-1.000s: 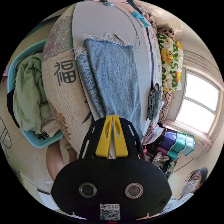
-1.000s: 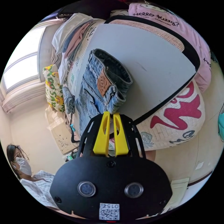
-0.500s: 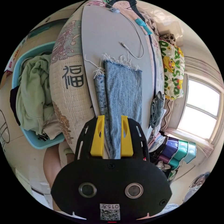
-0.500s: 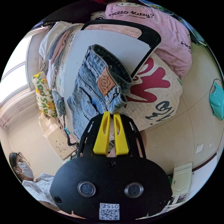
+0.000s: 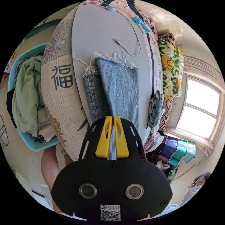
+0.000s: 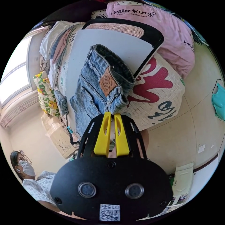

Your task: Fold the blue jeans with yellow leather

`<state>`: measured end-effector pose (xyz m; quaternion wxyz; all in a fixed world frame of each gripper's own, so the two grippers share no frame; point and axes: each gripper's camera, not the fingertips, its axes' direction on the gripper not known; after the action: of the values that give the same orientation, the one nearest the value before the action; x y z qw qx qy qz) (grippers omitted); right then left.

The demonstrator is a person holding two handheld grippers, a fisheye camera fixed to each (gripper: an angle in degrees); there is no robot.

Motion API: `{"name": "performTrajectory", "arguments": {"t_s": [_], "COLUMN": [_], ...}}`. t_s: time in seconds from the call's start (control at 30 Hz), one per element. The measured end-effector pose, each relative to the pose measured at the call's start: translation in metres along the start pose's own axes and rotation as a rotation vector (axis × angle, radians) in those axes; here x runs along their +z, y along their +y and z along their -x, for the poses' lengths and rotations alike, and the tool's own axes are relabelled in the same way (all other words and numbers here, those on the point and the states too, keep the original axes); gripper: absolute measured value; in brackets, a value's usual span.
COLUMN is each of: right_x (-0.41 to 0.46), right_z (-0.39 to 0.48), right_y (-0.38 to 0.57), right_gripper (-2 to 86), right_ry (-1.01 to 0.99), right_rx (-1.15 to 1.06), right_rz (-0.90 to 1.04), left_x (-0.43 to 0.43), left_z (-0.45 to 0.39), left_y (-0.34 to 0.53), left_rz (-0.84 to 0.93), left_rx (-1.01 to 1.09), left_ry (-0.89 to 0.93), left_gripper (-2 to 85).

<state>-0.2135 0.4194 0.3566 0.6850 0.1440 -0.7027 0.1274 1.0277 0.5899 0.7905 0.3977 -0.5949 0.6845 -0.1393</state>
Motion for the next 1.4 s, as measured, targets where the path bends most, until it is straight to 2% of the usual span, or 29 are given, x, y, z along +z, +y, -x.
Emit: {"name": "performTrajectory", "arguments": {"t_s": [0.13,0.27,0.43,0.53,0.67,0.73,0.87,0.97,1.1,1.23,1.33,1.4], "right_x": [-0.022,-0.052,-0.070,-0.072,-0.060,-0.049,-0.039,-0.040,-0.041,-0.030,-0.022,-0.017], "right_z": [0.022,0.070,0.103,0.137,0.202,0.216,0.194,0.146,0.079,0.061,0.064,0.067], "right_y": [0.014,0.023,0.028,0.006,-0.051,-0.071,-0.062,-0.033,-0.004,0.004,0.004,0.001], "right_gripper": [1.7,1.8,1.5,1.7,4.7,6.2,7.6,8.1,11.4,13.7,11.6,7.1], "right_ry": [-0.113,-0.090,-0.155,-0.162,-0.089,-0.094,-0.004,0.076,0.229,0.284,0.296,0.302], "right_rx": [-0.027,-0.174,-0.202,-0.253,-0.333,-0.325,-0.289,-0.253,-0.108,-0.118,-0.164,-0.185], "right_rz": [0.017,0.065,0.048,0.018,-0.137,-0.211,-0.238,-0.229,-0.183,-0.081,-0.041,0.004], "left_x": [-0.023,-0.039,-0.057,-0.044,-0.006,0.014,0.010,-0.015,-0.078,-0.131,-0.129,-0.132], "left_z": [-0.044,-0.099,-0.170,-0.230,-0.314,-0.348,-0.358,-0.329,-0.258,-0.226,-0.239,-0.257], "left_y": [-0.005,-0.016,-0.028,-0.046,-0.070,-0.079,-0.067,-0.047,-0.026,-0.007,-0.003,0.000], "left_rz": [0.034,0.072,0.122,0.169,0.179,0.143,0.173,0.217,0.160,0.052,0.093,0.083], "left_rx": [0.109,0.217,0.290,0.366,0.482,0.498,0.518,0.485,0.263,0.074,0.052,0.070], "left_ry": [0.067,0.065,0.125,0.138,0.128,0.124,0.058,-0.045,-0.279,-0.456,-0.497,-0.498], "left_gripper": [-0.6,-0.7,-0.5,-0.2,1.4,5.4,7.1,8.5,10.7,12.6,13.9,13.6]}}
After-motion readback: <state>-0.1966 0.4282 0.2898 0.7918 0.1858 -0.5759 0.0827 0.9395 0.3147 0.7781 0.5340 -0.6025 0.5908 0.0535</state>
